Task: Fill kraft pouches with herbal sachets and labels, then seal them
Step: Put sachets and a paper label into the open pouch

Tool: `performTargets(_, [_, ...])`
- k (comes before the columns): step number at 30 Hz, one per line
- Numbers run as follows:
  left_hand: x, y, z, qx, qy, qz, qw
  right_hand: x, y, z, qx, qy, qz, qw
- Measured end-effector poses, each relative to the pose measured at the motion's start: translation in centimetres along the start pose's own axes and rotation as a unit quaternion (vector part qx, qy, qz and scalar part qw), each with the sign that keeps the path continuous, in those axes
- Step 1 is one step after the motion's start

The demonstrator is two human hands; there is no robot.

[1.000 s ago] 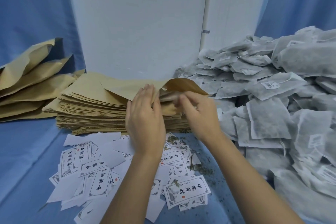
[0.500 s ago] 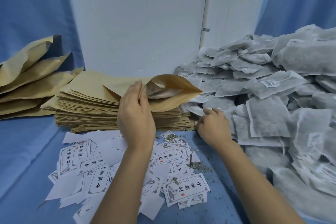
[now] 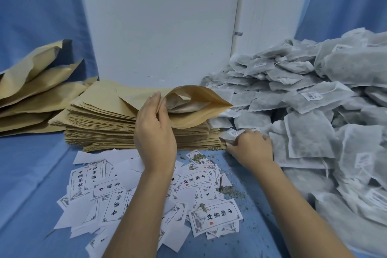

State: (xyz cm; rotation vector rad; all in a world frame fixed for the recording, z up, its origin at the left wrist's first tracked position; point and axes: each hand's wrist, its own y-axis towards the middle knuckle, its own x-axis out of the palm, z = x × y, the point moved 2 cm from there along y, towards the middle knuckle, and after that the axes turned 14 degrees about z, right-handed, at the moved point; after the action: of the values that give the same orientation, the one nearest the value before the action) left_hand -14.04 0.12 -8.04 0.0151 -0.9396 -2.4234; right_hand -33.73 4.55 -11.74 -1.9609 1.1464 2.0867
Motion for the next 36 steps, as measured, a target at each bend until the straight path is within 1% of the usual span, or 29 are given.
performTargets(1, [0.0,0.1,0.0,-0.004,-0.003,0.002,1.000,0.3,-0.1,0.0,-0.014,-0.015,-0.025,0.999])
performTargets(3, [0.0,0.2,0.0,-0.015,-0.015,0.011,1.000,0.7,0.0,-0.1,-0.034,-0.020,-0.045,0.998])
performTargets(8, [0.0,0.3,-0.1,-0.021,-0.029,0.021,0.999,0.9,-0.2,-0.4,-0.031,0.031,-0.009,0.999])
performTargets(13, [0.0,0.4,-0.2,-0.021,-0.029,0.015,0.999,0.7,-0.1,-0.3,0.019,0.067,0.020,0.997])
performTargets(15, [-0.1,0.5,-0.3,-0.020,-0.028,0.017,0.999,0.2,0.0,-0.3,0.018,0.074,0.063,0.995])
performTargets(17, [-0.1,0.5,-0.3,-0.020,-0.032,0.021,0.999,-0.9,0.0,-0.7,0.022,0.090,0.153,0.984])
performTargets(18, [-0.1,0.5,-0.3,-0.019,-0.033,0.022,0.999,-1.5,0.0,-0.9,0.036,0.119,0.203,0.971])
performTargets(20, [-0.1,0.5,-0.2,-0.017,-0.033,0.023,0.999,-2.8,0.0,-1.2,0.090,0.236,0.276,0.927])
performTargets(21, [-0.1,0.5,-0.2,-0.017,-0.034,0.024,0.999,-3.3,0.0,-1.4,0.122,0.313,0.287,0.897])
performTargets(23, [-0.1,0.6,-0.2,-0.018,-0.037,0.027,0.999,-3.6,0.2,-1.6,0.187,0.452,0.265,0.831])
performTargets(24, [-0.1,0.6,-0.2,-0.018,-0.038,0.029,0.999,-3.4,0.3,-1.6,0.208,0.487,0.246,0.812])
performTargets(25, [-0.1,0.6,-0.2,-0.018,-0.038,0.031,0.999,-3.1,0.3,-1.6,0.217,0.488,0.225,0.815])
performTargets(28, [-0.1,0.6,-0.3,-0.022,-0.038,0.028,0.999,-1.7,0.6,-1.0,0.222,0.409,0.131,0.876])
performTargets(31, [0.0,0.5,-0.4,-0.015,-0.033,0.028,0.999,-1.2,0.6,-0.6,0.219,0.357,0.054,0.906])
performTargets(34, [0.0,0.5,-0.4,-0.008,-0.028,0.025,0.999,-1.4,0.5,-0.6,0.162,0.278,0.011,0.947])
performTargets(36, [0.0,0.5,-0.5,-0.004,-0.024,0.023,0.999,-1.4,0.5,-0.6,0.122,0.243,-0.031,0.962])
